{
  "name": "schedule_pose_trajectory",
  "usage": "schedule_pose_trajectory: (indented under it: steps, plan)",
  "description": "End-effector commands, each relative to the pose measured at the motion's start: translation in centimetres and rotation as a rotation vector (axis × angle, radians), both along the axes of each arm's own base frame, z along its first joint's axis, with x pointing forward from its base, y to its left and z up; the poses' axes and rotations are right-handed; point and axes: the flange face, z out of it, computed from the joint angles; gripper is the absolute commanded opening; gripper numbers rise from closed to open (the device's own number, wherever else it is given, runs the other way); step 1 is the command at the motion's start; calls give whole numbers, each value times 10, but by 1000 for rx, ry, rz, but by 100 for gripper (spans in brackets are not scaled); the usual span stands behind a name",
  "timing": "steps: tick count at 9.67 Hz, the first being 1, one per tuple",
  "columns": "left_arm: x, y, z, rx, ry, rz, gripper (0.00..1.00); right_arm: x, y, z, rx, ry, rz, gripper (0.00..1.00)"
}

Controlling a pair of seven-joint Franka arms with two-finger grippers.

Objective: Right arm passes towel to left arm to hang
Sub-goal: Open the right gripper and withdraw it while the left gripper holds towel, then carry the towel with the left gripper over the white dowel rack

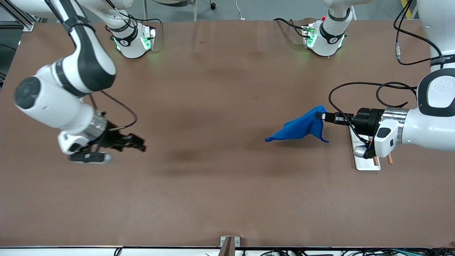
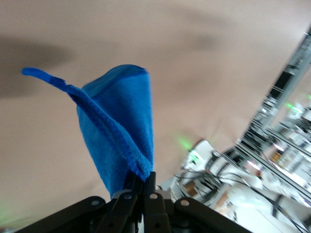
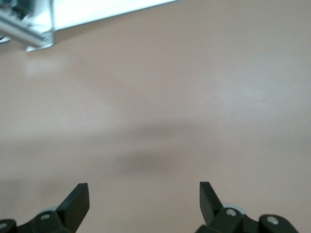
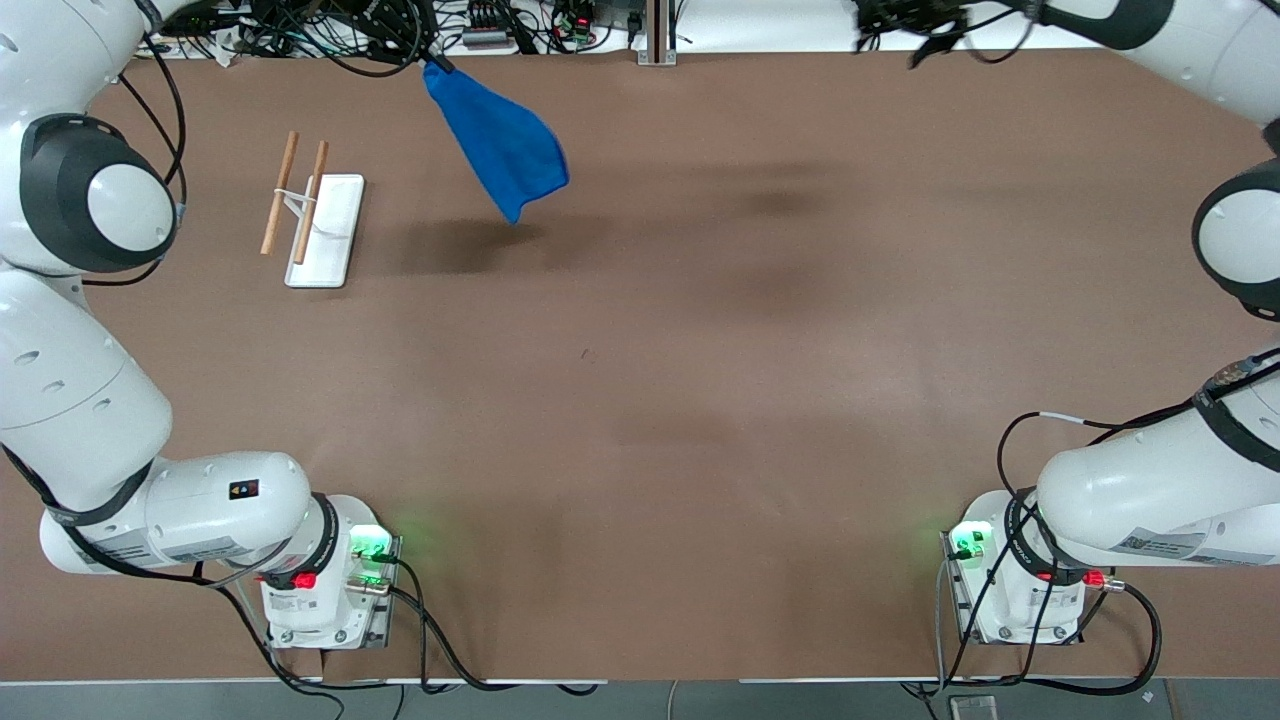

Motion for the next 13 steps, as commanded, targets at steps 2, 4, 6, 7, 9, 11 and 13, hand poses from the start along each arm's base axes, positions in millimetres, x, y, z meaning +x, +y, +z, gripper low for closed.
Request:
schedule_pose_trajectory:
  steps: [2, 4, 6, 7, 9, 11, 13]
  plan:
    - [-6, 30, 13, 332, -85, 20, 0, -17, -93, 58, -119, -16, -121, 100]
    - [-7, 56, 16, 451, -95, 50, 0, -37, -123, 89, -210, 9, -136, 100]
    - [-7, 72, 13, 643, -37, 205, 1, -58, -153, 121, -221, 23, -194, 100]
    - [-7, 74, 13, 686, -30, 237, 2, -70, -159, 137, -219, 41, -185, 100]
    - [-11, 83, 9, 714, 3, 294, 3, -89, -170, 168, -224, 92, -158, 100]
    - [-24, 106, -2, 720, 46, 343, 3, -108, -190, 185, -145, 128, -104, 100]
    - [-32, 131, -22, 781, 56, 377, 2, -115, -199, 189, -172, 158, -43, 100]
